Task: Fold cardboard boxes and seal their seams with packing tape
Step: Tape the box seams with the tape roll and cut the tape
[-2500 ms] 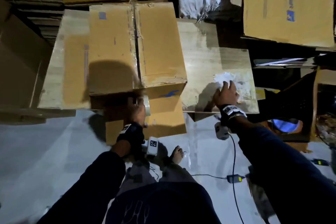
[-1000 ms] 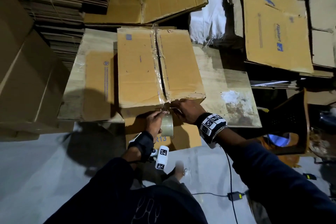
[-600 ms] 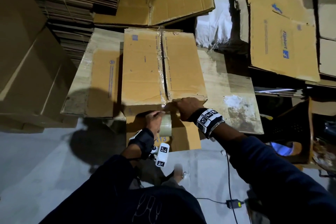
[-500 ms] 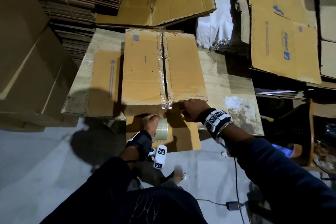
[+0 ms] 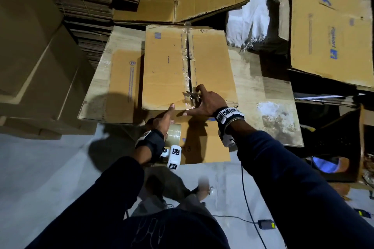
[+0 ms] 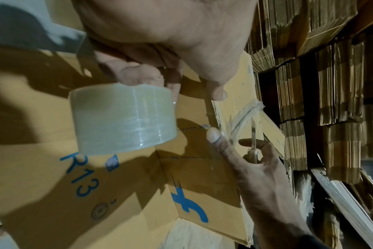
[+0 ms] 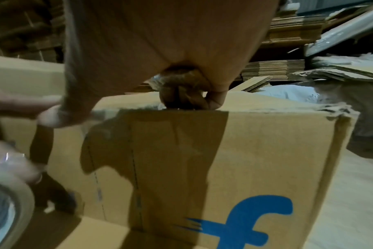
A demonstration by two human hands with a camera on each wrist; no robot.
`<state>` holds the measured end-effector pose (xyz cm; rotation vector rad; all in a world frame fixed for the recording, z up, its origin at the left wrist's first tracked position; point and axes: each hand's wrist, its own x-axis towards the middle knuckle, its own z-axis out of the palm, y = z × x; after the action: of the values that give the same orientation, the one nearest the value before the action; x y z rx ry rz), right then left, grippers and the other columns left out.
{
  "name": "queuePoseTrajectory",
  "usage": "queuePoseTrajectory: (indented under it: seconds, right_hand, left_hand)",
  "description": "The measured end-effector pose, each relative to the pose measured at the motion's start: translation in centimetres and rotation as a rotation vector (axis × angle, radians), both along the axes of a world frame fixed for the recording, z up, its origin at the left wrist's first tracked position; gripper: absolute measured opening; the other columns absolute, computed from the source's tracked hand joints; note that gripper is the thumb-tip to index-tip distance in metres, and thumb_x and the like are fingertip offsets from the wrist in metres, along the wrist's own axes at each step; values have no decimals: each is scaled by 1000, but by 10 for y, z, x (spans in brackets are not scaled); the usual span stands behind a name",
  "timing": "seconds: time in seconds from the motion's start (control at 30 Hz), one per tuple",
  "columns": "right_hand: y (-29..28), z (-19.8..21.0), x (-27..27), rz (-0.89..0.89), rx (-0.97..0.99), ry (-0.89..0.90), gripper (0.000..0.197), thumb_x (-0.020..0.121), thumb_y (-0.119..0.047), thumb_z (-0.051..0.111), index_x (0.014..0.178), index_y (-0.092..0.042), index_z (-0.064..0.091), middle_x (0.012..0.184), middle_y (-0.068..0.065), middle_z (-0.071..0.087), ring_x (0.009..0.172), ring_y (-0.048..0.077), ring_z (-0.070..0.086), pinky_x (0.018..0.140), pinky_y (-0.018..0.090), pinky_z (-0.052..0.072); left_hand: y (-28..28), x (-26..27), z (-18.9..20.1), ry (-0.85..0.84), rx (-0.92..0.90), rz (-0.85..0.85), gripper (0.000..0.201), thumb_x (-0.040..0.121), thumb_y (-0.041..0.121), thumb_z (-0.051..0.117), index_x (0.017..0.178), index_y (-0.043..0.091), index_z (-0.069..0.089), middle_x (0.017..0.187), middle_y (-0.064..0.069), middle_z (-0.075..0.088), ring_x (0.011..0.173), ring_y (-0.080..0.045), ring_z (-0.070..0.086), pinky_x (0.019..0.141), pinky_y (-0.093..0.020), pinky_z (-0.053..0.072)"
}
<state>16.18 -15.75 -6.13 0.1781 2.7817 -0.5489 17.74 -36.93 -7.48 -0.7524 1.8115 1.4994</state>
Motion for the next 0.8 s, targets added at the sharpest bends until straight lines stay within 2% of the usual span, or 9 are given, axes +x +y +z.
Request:
queuePoseTrajectory:
  seconds: [0.07, 0.1, 0.17, 0.27, 0.43, 0.5, 0.57, 0.67, 0.8]
  right_hand:
    - [0, -6, 1, -10, 41, 22, 102, 63, -78, 82, 132, -22, 31, 94, 11, 70, 71, 31, 61, 64, 40, 53]
    - [1, -7, 2, -7, 42, 24, 98, 66, -72, 84, 131, -22, 31, 96, 13, 71, 72, 32, 61, 63, 41, 52]
    - [3, -9, 0, 10, 30, 4, 92, 71, -59, 88, 132, -19, 31, 96, 17, 70, 73, 34, 60, 62, 39, 47]
    - [7, -5, -5, 61, 56, -66, 88, 76, -36, 91, 137, -17, 30, 100, 22, 69, 82, 41, 66, 63, 40, 44]
    - [6, -2, -4, 15, -46, -57, 102, 68, -69, 85, 139, -22, 28, 96, 8, 66, 79, 33, 65, 66, 38, 49]
    - [6, -5, -5, 29, -26, -48, 99, 69, -63, 88, 138, -21, 30, 96, 11, 68, 78, 34, 65, 64, 37, 47]
    - [8, -8, -7, 44, -14, -68, 94, 73, -49, 91, 139, -19, 32, 96, 15, 70, 77, 35, 63, 63, 39, 46]
    - [17, -7, -10, 46, 17, -142, 87, 78, -28, 90, 141, -22, 31, 102, 16, 71, 84, 36, 66, 70, 46, 55]
    - [26, 5, -14, -77, -144, -144, 85, 79, -40, 86, 145, -21, 35, 110, 3, 64, 93, 31, 63, 81, 40, 52]
  left_hand:
    - [-6, 1, -1, 6, -20, -30, 100, 64, 96, 63, 124, 16, 71, 120, -10, 75, 93, -32, 70, 93, -44, 56]
    - [-8, 2, 0, 5, -15, -50, 96, 60, 98, 62, 117, 22, 73, 117, -5, 76, 91, -32, 69, 96, -46, 55]
    - [-11, 1, -1, -4, -14, -81, 94, 57, 100, 62, 114, 27, 73, 113, -1, 76, 104, -36, 70, 97, -48, 54]
    - [-18, -3, 9, 2, -2, -79, 98, 71, 89, 66, 138, 18, 65, 120, -3, 74, 131, -42, 59, 108, -55, 47]
    - [-21, -4, 8, -50, 34, -99, 97, 79, 81, 66, 144, 9, 58, 145, -15, 60, 144, -43, 43, 118, -58, 34]
    - [-20, -3, 10, -46, 28, -110, 98, 79, 80, 66, 142, 6, 58, 147, -17, 57, 135, -43, 55, 112, -54, 44]
    - [-21, -5, 10, -24, 32, -142, 93, 80, 82, 65, 135, 7, 64, 143, -16, 61, 108, -37, 72, 93, -46, 57]
    - [-26, -8, 6, -24, 43, -191, 93, 80, 84, 62, 134, 8, 67, 142, -16, 62, 97, -32, 73, 87, -40, 58]
    - [-32, -15, 0, -74, 48, -316, 90, 77, 87, 63, 128, 13, 71, 118, -8, 72, 100, -29, 67, 87, -37, 52]
